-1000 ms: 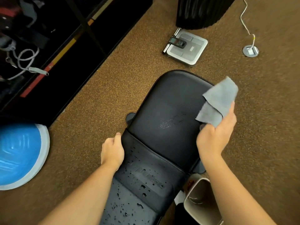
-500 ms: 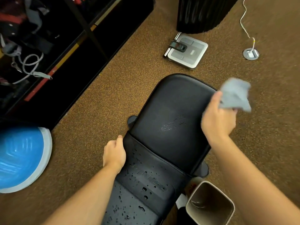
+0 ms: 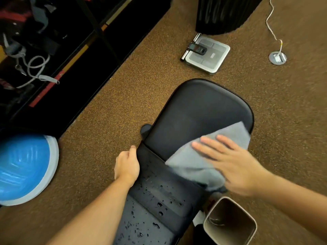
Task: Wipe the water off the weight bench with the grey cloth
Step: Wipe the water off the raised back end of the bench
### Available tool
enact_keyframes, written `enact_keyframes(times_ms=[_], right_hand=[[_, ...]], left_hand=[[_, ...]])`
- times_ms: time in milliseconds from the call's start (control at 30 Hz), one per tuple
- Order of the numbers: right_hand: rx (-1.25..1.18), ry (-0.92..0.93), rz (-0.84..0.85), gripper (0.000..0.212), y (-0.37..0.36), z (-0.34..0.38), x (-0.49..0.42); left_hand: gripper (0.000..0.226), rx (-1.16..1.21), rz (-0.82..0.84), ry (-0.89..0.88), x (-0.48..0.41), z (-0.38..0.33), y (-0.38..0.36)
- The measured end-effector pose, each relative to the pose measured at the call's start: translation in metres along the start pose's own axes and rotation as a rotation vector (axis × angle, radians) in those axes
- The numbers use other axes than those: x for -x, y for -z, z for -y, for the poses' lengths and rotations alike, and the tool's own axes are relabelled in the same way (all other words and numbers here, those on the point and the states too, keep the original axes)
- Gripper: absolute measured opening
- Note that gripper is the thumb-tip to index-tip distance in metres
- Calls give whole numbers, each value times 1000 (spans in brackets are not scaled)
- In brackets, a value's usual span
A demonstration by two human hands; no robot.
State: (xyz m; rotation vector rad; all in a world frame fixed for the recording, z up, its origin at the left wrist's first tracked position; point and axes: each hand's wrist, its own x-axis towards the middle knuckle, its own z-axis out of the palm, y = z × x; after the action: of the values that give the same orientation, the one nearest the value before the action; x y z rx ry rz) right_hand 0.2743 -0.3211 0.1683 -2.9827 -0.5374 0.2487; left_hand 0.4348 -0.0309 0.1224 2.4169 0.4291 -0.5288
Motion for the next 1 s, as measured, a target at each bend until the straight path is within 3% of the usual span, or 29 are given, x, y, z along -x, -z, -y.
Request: enact_keyframes(times_ms=[133,300,367,500,567,767,1000], right_hand=[[67,-331,-76,77,22,-41,-49],[21,-672,-72,84,47,-26,-160],[13,-597,-21,77,47,-2,-190],[78,-61,126,58,22,60,-190],[30,-14,116,58,13,71,-169],[-19,-116,-5,70,11,22,-127],[-116,-675,-100,70,59,-76,-129]], left_hand=[[56,-7,-3,-8,-2,0,0],[58,-4,15,-1,-1,0,0],[58,-13,32,-4,-2,0,0],[47,-74,30,-47,-5,2,0],[46,-83,21,-46,-4,3,1],[54,-19,26,9,-3,2,0],[56,15,18,7,-5,3,-2]])
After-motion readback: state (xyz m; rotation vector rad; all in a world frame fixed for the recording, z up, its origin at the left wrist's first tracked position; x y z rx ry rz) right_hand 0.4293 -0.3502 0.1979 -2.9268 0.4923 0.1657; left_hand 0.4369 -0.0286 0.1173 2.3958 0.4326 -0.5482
